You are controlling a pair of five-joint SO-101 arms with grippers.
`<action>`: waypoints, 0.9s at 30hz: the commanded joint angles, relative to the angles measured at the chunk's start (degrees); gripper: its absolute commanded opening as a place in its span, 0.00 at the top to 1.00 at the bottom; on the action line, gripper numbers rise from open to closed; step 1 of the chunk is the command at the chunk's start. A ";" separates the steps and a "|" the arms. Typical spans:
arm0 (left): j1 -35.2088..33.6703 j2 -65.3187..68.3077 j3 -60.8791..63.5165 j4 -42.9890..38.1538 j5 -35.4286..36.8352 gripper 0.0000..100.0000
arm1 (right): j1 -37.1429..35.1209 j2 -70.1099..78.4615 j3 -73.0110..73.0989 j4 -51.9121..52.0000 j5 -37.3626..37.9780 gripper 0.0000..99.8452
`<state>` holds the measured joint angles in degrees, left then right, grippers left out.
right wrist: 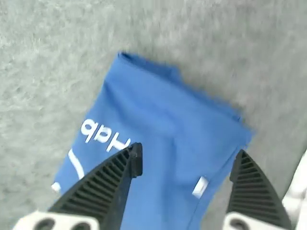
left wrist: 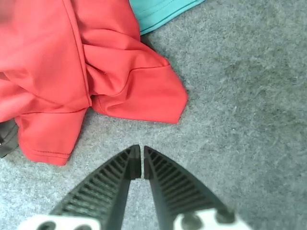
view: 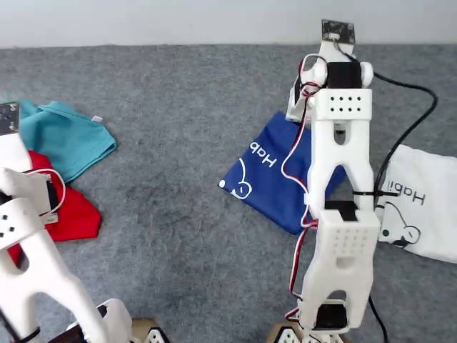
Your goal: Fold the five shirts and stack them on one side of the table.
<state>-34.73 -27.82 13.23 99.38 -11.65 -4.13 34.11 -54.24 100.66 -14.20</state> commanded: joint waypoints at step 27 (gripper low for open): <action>-0.18 -1.41 -0.31 0.97 -0.35 0.98 | -3.74 13.05 18.64 -11.91 -21.45 0.48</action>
<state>-34.73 -27.82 13.23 99.38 -11.65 -8.09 45.89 -35.34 90.99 -35.03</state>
